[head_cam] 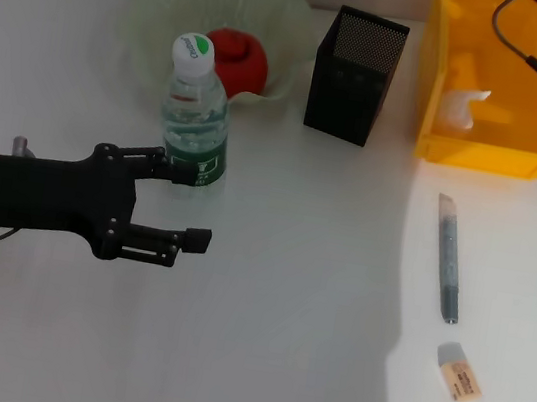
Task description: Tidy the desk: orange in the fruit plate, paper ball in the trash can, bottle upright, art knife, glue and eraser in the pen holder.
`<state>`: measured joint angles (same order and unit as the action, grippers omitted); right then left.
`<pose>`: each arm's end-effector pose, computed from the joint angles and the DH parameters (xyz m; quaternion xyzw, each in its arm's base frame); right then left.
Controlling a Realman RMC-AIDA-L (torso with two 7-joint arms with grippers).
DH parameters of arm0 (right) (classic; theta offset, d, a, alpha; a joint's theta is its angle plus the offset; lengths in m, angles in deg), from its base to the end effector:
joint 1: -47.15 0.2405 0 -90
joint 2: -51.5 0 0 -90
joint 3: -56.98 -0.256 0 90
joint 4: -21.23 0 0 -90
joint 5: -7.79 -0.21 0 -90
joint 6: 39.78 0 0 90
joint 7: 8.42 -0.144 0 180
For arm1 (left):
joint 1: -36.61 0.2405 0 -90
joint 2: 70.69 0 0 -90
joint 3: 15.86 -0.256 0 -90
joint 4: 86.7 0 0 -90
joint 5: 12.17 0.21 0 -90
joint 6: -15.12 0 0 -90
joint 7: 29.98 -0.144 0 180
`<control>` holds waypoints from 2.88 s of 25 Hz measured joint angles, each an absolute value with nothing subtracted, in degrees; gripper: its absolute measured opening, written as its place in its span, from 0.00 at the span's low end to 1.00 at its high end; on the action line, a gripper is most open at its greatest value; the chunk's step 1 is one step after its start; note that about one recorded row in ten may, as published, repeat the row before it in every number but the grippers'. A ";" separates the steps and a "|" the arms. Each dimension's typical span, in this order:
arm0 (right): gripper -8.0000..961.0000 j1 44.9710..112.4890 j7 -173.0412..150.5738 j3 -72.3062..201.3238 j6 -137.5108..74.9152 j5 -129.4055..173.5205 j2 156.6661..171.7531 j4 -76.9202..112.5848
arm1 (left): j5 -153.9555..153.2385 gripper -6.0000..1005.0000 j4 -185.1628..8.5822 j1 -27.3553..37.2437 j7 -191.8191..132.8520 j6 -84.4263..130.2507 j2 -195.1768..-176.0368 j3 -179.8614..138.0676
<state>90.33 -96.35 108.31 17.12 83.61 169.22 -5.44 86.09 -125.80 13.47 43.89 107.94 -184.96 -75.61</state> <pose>0.1919 0.4473 0.0130 -0.7933 0.3534 0.4067 0.2835 -0.2662 0.2969 0.0045 -0.9546 -0.1461 -0.2488 0.0740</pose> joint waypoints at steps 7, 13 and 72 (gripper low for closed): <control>0.25 91.55 -92.86 112.07 10.12 83.87 170.36 -3.13 | 86.06 0.86 -127.58 13.60 43.66 109.50 -185.34 -75.55; 0.29 91.27 -92.81 114.11 10.00 83.87 170.45 -2.52 | 86.06 0.86 -128.10 13.41 43.66 109.77 -185.39 -75.86; 0.69 81.17 -142.82 138.70 67.98 152.62 170.76 -53.95 | 88.90 0.86 -128.27 13.06 43.89 110.37 -185.66 -75.98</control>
<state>81.17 -142.82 138.70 67.98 152.62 170.76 -53.95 88.90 -128.27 13.06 43.89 110.37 -185.66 -75.98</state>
